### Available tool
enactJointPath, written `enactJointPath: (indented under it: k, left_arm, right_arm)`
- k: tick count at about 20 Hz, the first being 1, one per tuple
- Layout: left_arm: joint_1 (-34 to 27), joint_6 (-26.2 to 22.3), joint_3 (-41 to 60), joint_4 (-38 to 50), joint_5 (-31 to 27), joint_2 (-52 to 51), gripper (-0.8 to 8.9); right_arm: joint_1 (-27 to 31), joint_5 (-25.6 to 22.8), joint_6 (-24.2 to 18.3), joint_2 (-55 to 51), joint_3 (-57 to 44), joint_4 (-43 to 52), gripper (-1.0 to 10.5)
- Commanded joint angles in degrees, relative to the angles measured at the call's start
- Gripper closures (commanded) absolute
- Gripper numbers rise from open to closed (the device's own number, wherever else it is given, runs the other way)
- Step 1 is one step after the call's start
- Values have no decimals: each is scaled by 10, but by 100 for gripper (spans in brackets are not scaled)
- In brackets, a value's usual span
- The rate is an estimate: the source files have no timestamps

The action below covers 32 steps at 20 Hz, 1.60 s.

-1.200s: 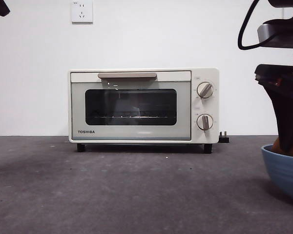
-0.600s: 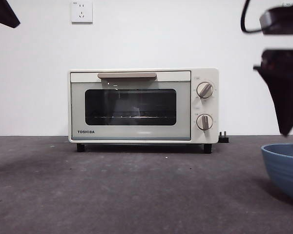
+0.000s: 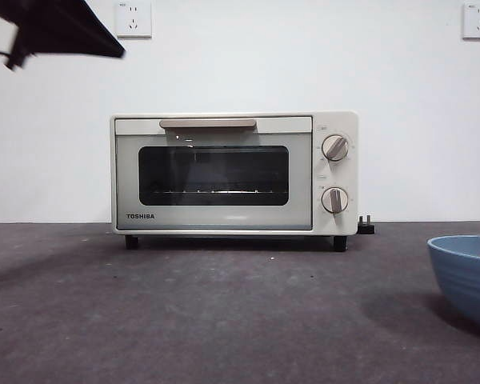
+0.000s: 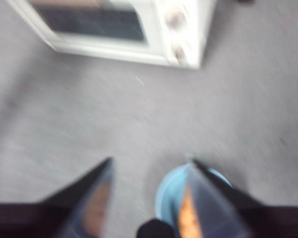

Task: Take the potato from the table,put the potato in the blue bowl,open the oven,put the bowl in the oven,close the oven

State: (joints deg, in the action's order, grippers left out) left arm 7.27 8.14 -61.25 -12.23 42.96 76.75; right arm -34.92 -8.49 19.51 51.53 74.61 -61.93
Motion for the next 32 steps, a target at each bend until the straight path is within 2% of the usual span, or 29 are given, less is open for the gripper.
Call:
enactJointPath:
  k: [1,4,7,12,18,23,25,28,32]
  left_arm:
    - [10,28,-46,10,9,60,819]
    - [22,28,-143,-16,8,135,819]
    - [44,5,-241,-76,-12,201,819]
    - [87,-77,-330,-139,-132,271,819]
    - [99,-88,-337,-121,-208,299,819]
    - [98,-102,-337,-124,-211,303,819]
    - [98,-104,-337,-149,-212,303,819]
    - [100,-133,-337,-190,-236,303,819]
    - [99,-133,-337,-237,-238,303,819]
  right_arm:
    - [-3,2,-2,-26,15,0,928]
    - [-3,-13,-2,-60,16,-17,929]
    - [-3,-28,-5,-76,16,-53,954]
    - [-3,-12,4,-116,16,-55,954]
    - [-3,-2,19,-139,16,-66,954]
    - [-3,-2,20,-139,16,-73,954]
    - [-3,-2,20,-139,16,-73,954]
    - [-3,-2,20,-139,16,-73,954]
    - [-3,-2,20,-139,16,-73,954]
